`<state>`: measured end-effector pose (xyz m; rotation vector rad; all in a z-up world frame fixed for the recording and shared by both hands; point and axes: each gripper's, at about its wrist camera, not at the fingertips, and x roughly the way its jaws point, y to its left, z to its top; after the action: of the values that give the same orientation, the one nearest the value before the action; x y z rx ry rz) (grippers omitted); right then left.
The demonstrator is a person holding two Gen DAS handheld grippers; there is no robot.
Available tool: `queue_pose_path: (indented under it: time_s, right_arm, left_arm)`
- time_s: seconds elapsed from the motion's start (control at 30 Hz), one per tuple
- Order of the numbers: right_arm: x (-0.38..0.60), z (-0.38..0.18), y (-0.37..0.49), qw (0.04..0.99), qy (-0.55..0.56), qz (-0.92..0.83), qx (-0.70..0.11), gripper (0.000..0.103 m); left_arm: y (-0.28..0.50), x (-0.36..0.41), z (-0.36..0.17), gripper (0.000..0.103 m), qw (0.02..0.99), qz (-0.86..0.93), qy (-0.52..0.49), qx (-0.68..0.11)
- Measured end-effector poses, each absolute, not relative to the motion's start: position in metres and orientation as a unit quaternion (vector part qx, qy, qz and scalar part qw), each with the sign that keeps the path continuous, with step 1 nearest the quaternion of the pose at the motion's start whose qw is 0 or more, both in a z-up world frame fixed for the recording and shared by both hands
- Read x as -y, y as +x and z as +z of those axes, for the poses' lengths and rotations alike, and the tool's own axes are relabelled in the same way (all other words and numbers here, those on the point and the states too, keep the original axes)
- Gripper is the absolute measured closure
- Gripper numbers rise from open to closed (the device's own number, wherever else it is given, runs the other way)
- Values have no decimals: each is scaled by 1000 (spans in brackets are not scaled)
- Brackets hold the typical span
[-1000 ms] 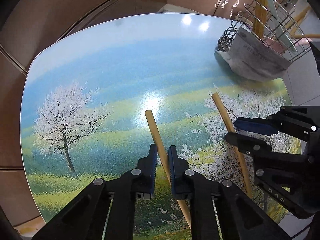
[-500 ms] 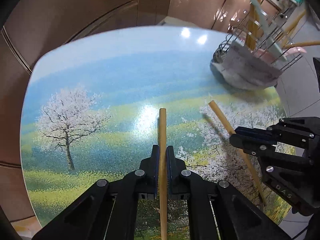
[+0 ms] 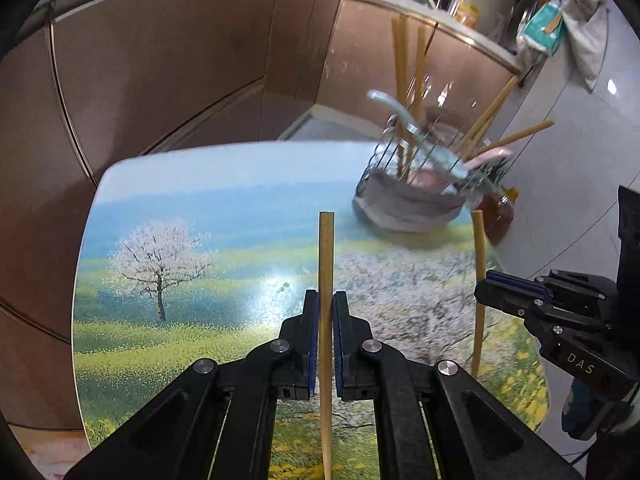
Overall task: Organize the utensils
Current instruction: 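Lift both held chopsticks and carry them over the wire holder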
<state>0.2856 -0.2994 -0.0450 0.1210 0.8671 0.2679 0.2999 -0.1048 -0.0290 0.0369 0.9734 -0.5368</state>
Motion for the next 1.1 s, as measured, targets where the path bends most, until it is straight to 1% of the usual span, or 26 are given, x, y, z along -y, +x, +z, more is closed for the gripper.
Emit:
queue_pose_path:
  time_s: [0.3, 0.47, 0.63, 0.83, 1.1]
  right_arm:
    - [342, 45, 264, 942, 82, 99, -309, 97]
    - [362, 96, 273, 961, 89, 81, -251, 97]
    - [374, 134, 289, 971, 87, 69, -211, 97]
    - [390, 150, 320, 978, 85, 37, -186, 97]
    - [408, 118, 361, 979, 95, -5, -178, 97]
  left_arm:
    - [295, 121, 60, 97, 883, -283, -26, -373]
    - [312, 140, 113, 97, 894, -305, -50, -324]
    - [335, 161, 149, 97, 899, -323, -64, -290]
    - [365, 187, 162, 97, 901, -328, -67, -277]
    - [388, 218, 130, 97, 907, -312, -49, -277]
